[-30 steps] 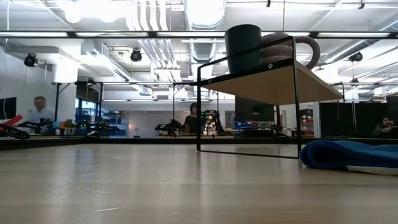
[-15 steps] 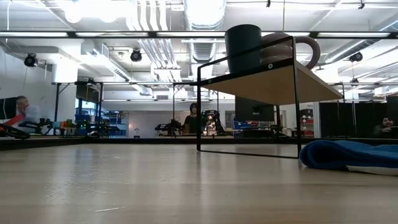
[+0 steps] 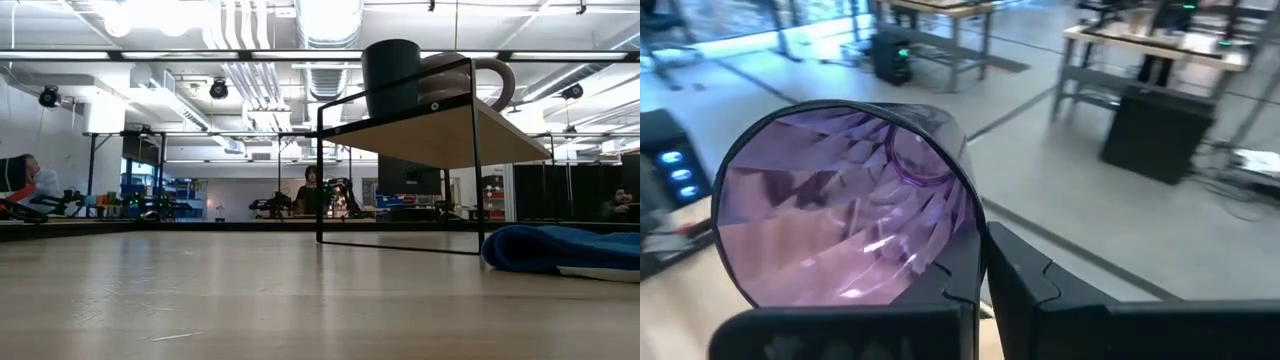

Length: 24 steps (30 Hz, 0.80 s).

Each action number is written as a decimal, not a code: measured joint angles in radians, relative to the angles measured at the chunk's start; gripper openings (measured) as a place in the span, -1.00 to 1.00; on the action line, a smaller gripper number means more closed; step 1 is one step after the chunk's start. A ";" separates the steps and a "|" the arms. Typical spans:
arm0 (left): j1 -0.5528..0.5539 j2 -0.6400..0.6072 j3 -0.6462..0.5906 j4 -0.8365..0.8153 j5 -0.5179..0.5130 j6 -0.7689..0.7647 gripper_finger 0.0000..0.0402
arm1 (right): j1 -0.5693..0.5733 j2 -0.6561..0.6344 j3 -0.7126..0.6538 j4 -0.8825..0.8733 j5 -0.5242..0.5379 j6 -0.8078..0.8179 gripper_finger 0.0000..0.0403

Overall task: Stack small to large cups/mugs on shelf
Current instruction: Put the violet cup on the shelf

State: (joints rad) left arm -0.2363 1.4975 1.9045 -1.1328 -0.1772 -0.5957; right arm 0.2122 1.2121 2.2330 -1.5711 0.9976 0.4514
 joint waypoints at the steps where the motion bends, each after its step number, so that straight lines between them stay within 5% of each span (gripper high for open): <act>1: 0.000 0.000 0.000 0.000 0.000 0.000 -0.43 | -0.022 0.000 0.001 0.000 -0.003 -0.004 -0.96; 8: 0.000 0.000 0.000 0.001 -0.004 -0.001 -0.43 | -0.174 -0.008 0.001 0.000 -0.019 -0.097 -0.96; 14: 0.001 0.000 0.000 0.004 -0.021 -0.001 -0.43 | -0.288 -0.014 0.003 0.000 -0.181 -0.151 -0.96; 24: 0.001 0.000 0.000 0.005 -0.023 -0.053 -0.43 | -0.489 -0.021 0.003 0.000 -0.273 -0.285 -0.96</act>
State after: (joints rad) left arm -0.2356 1.4975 1.9045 -1.1282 -0.1998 -0.6483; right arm -0.2769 1.1908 2.2360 -1.5713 0.7248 0.1660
